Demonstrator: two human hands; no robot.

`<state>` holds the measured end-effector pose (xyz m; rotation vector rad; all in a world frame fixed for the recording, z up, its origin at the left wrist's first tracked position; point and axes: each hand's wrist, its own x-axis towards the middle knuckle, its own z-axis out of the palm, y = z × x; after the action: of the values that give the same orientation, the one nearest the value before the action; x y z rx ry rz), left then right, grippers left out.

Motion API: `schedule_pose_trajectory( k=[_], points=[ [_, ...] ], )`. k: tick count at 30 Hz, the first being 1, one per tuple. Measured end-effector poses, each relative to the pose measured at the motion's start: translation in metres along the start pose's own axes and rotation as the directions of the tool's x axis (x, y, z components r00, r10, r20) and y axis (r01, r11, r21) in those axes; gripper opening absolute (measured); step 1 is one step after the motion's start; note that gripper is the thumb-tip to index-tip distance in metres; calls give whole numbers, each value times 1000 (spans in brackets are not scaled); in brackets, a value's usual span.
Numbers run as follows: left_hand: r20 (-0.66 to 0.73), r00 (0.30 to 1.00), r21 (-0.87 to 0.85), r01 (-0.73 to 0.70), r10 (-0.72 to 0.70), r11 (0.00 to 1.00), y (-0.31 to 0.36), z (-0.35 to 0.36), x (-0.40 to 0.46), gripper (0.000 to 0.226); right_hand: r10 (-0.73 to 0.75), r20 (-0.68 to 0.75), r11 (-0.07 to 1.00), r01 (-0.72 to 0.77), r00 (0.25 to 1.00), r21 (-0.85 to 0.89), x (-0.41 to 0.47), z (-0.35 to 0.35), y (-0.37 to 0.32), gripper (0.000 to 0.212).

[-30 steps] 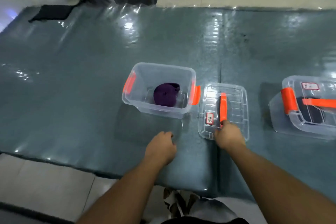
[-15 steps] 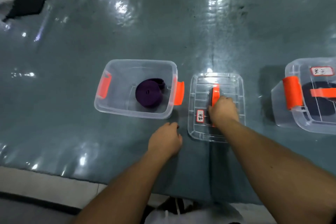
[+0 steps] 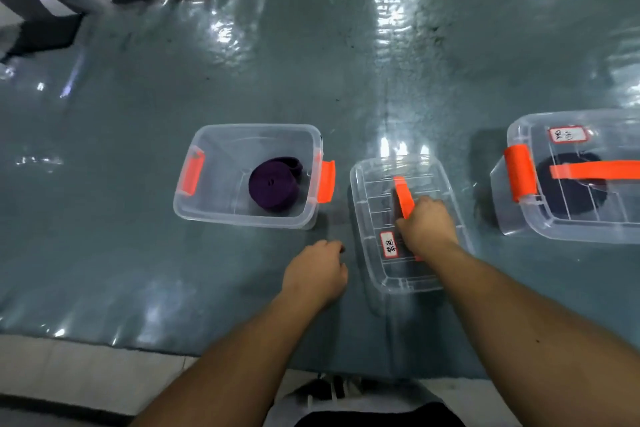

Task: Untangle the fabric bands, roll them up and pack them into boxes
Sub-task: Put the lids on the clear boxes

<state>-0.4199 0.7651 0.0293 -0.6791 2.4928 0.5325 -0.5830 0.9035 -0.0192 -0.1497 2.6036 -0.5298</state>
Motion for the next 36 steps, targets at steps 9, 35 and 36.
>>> schedule_pose_trajectory(
  k=[9, 35, 36],
  points=[
    [-111, 988, -35, -116, 112, 993, -11, -48, -30, 36, -95, -164, 994, 103, 982, 39, -22, -47, -23, 38],
    [-383, 924, -318, -133, 1, 939, -228, -189, 11, 21, -394, -98, 858, 327, 914, -396, -82, -13, -250, 35],
    [-387, 922, -325, -139, 2, 935, -232, -189, 13, 23, -402, -91, 850, 335, 911, -407, -84, -11, -252, 34]
  ],
)
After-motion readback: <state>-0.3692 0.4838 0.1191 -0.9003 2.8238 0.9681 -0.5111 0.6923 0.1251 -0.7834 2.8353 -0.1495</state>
